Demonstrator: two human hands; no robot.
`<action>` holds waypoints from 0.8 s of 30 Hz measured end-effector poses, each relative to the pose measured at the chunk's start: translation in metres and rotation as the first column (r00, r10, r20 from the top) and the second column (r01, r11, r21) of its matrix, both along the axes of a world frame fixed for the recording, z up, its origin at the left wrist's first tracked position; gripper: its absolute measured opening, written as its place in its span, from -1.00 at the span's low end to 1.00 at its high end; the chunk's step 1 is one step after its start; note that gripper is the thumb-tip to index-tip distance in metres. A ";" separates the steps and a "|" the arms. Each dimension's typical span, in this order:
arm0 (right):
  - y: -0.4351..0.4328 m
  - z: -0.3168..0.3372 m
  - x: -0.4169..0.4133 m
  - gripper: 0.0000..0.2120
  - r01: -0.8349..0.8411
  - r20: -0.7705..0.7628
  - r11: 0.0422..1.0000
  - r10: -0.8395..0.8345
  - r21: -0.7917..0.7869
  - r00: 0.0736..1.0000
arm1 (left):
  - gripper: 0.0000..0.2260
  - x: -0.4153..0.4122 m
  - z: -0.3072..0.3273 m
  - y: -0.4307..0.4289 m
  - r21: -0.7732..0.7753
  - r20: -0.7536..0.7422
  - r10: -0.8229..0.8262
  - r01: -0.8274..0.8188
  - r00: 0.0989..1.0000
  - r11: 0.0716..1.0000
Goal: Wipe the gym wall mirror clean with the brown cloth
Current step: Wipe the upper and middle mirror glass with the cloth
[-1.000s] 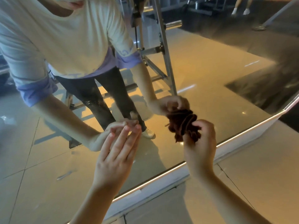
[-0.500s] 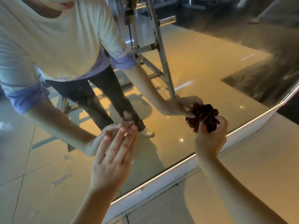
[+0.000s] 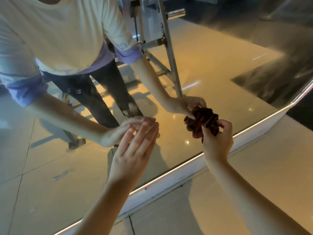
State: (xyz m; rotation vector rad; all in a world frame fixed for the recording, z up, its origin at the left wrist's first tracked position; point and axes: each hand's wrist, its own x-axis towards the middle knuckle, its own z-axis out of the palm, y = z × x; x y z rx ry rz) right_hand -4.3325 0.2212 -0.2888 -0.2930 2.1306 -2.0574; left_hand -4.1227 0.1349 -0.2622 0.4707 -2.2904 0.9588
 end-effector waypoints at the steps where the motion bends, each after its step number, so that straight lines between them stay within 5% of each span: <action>1: -0.003 -0.002 -0.002 -0.77 0.039 0.041 0.999 -0.038 -0.017 0.998 | -0.62 -0.004 -0.003 0.000 -0.025 -0.004 0.022 -0.022 1.000 0.999; 7: -0.003 -0.015 0.004 -0.74 -0.035 0.015 0.999 0.035 0.011 0.999 | -0.62 -0.012 -0.017 -0.001 -0.055 -0.025 0.019 -0.020 1.000 0.998; 9: -0.003 -0.008 -0.014 -0.75 0.026 -0.054 1.000 -0.026 0.010 0.998 | -0.62 -0.011 -0.018 -0.002 -0.049 -0.028 0.007 -0.009 1.000 0.999; 13: -0.012 -0.014 -0.026 -0.73 0.155 0.062 0.987 -0.157 0.032 0.986 | -0.64 -0.012 -0.018 -0.002 -0.041 -0.041 -0.020 0.018 0.999 0.999; 16: -0.006 -0.029 0.001 -0.80 0.005 0.075 0.995 -0.013 0.102 0.997 | -0.66 -0.012 -0.019 -0.002 -0.043 -0.075 -0.031 0.028 0.997 0.999; 18: -0.002 -0.020 0.006 -0.75 -0.061 0.035 0.998 0.060 0.029 0.998 | -0.64 -0.012 -0.020 -0.002 -0.040 -0.072 -0.031 0.028 0.997 0.999; 21: -0.006 -0.006 -0.011 -0.74 0.065 -0.059 0.997 -0.068 -0.044 0.996 | -0.64 -0.012 -0.018 -0.003 -0.018 -0.070 -0.053 0.052 0.996 0.998; 24: -0.008 -0.019 -0.006 -0.75 0.083 0.079 0.996 -0.084 0.018 0.993 | -0.64 -0.012 -0.019 -0.001 -0.015 -0.073 -0.050 0.049 0.996 0.999</action>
